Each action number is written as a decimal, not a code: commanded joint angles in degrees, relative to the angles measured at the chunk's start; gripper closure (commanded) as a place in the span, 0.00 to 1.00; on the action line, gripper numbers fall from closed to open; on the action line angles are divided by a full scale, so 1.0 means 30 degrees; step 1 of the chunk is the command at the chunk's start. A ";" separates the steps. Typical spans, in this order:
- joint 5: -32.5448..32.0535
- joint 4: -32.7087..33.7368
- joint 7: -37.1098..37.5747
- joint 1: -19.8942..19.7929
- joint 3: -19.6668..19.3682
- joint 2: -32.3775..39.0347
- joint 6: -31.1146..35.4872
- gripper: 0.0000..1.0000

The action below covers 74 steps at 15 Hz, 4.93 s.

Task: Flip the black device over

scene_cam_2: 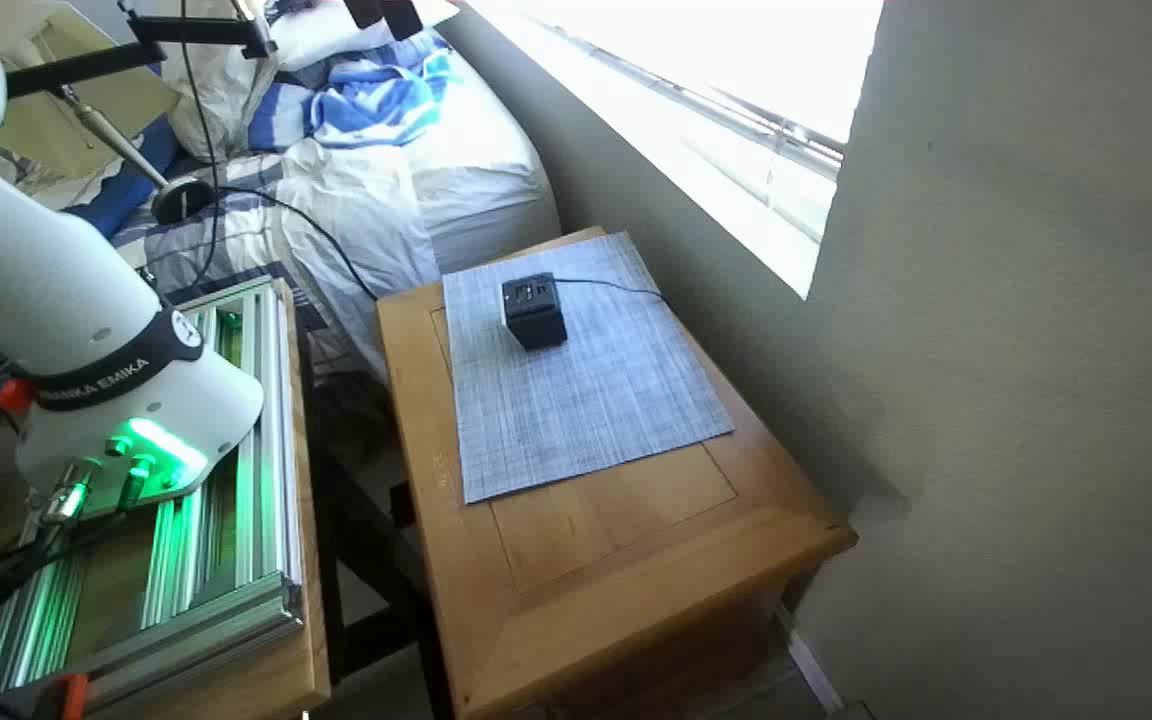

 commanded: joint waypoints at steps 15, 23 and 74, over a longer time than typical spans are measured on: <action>0.1461 0.0343 0.4367 -0.2934 -0.2674 0.8263 0.4361 0.00; 0.6337 0.1873 0.7283 -0.2579 -0.2728 1.6874 0.8191 0.00; 2.7920 0.7312 0.0399 -0.4530 -0.2216 3.0059 0.0773 0.00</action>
